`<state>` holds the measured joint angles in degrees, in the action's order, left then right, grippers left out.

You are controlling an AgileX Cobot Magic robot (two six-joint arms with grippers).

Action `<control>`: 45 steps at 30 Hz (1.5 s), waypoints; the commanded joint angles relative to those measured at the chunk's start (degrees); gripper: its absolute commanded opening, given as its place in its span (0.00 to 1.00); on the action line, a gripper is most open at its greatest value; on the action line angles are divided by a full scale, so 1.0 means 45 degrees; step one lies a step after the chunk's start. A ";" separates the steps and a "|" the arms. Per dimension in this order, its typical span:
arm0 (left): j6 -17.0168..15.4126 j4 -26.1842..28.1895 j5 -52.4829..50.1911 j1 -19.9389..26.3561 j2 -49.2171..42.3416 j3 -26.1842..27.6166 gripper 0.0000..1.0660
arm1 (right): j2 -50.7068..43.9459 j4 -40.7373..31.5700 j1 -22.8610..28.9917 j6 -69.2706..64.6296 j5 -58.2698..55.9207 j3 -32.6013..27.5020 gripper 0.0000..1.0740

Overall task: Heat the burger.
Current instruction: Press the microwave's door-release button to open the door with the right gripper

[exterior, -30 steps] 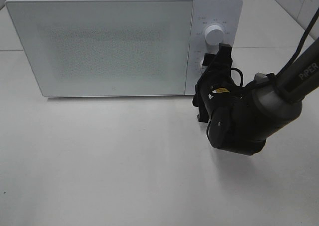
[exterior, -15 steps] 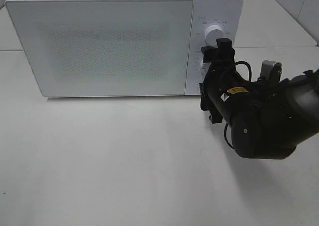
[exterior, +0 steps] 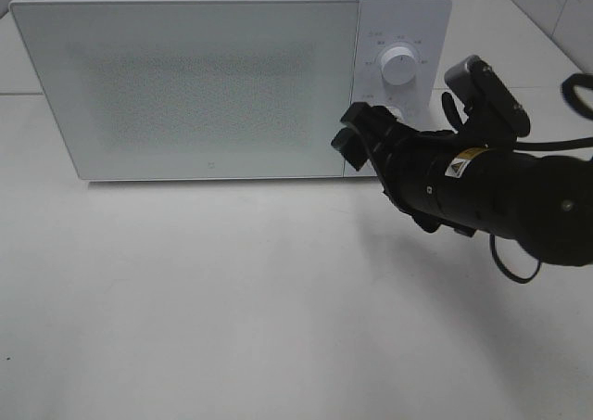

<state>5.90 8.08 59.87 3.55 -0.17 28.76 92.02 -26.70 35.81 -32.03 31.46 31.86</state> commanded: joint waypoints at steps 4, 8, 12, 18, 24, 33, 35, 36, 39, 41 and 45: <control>-0.0102 0.0127 -0.0102 0.0013 -0.0344 -0.0076 0.92 | -0.1948 -0.0560 -0.0089 0.6697 -0.4049 0.0013 0.71; -0.0102 0.0127 -0.0102 0.0013 -0.0344 -0.0076 0.92 | -0.2610 -0.0433 -0.0089 0.9244 -0.6417 0.0484 0.71; -0.0102 0.0127 -0.0102 0.0013 -0.0344 -0.0076 0.92 | -0.2801 0.0866 -0.0089 1.0479 -0.9142 0.1388 0.71; -0.0102 0.0127 -0.0102 0.0013 -0.0344 -0.0076 0.92 | -0.2801 0.2763 -0.0089 0.9371 -1.1536 0.2470 0.71; -0.0102 0.0127 -0.0102 0.0013 -0.0344 -0.0076 0.92 | -0.2801 0.6570 -0.0089 0.7117 -1.5979 0.4062 0.71; -0.0102 0.0127 -0.0102 0.0013 -0.0344 -0.0076 0.92 | -0.2827 0.7041 -0.0051 0.6939 -2.0385 0.4660 0.71; -0.0102 0.0127 -0.0102 0.0013 -0.0344 -0.0076 0.92 | -0.3069 0.6723 -0.0051 0.6939 -2.1149 0.4660 0.71; -0.0102 0.0127 -0.0102 0.0013 -0.0344 -0.0076 0.92 | -0.3069 0.6723 -0.0051 0.6939 -2.1149 0.4660 0.71; -0.0102 0.0127 -0.0102 0.0013 -0.0344 -0.0076 0.92 | -0.3667 0.6506 -0.0051 0.6939 -2.1441 0.4660 0.71; -0.0102 0.0127 -0.0102 0.0013 -0.0344 -0.0076 0.92 | -0.4647 0.6430 -0.0051 0.6939 -2.1900 0.4647 0.71; -0.0102 0.0127 -0.0102 0.0013 -0.0344 -0.0076 0.92 | -0.5768 0.6417 -0.0051 0.6926 -2.2333 0.4647 0.71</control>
<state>5.90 8.08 59.87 3.55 -0.17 28.76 68.58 2.46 35.81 -0.29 -67.21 52.54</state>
